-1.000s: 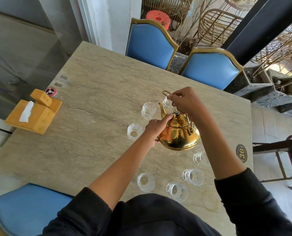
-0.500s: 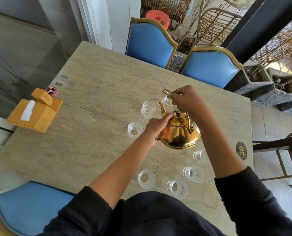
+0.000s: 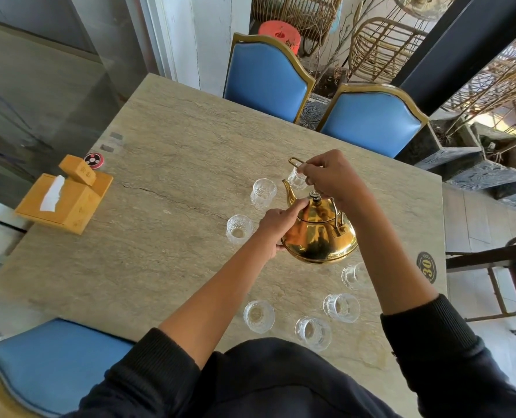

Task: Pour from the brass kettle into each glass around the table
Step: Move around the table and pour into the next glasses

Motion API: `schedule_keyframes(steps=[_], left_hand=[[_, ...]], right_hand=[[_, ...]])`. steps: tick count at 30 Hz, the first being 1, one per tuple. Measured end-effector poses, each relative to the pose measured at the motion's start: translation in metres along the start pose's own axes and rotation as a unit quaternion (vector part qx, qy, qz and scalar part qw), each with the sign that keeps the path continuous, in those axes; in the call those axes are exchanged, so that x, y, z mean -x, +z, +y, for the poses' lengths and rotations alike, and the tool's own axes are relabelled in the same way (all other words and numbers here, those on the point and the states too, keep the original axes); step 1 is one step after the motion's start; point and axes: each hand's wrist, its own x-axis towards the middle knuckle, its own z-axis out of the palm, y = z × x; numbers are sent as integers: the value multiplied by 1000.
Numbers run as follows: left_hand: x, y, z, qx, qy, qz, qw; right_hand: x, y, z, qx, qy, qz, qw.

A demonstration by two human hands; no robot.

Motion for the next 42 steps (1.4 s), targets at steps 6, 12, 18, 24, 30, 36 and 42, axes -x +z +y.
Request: schedule_keyframes(steps=[6, 12, 18, 24, 30, 36, 42], left_hand=[[1, 1, 2, 1, 4, -3, 1000], [0, 1, 2, -9, 7, -4, 1000], [0, 0, 5, -6, 10, -3, 1000], [2, 0, 7, -2, 8, -3, 1000], [-1, 0, 7, -7, 6, -4, 1000], [0, 1, 7, -8, 5, -6, 1000], [3, 1, 8, -1, 8, -9, 1000]], right_hand=[[0, -2, -2, 9, -6, 5, 1000], [-1, -2, 0, 8, -7, 8, 1000], [-3, -2, -2, 9, -3, 10, 1000], [-4, -3, -3, 14, -6, 11, 1000], [-5, -4, -3, 14, -2, 11, 1000], [-4, -3, -4, 10, 4, 9, 1000], [-2, -3, -3, 8, -5, 12, 1000]])
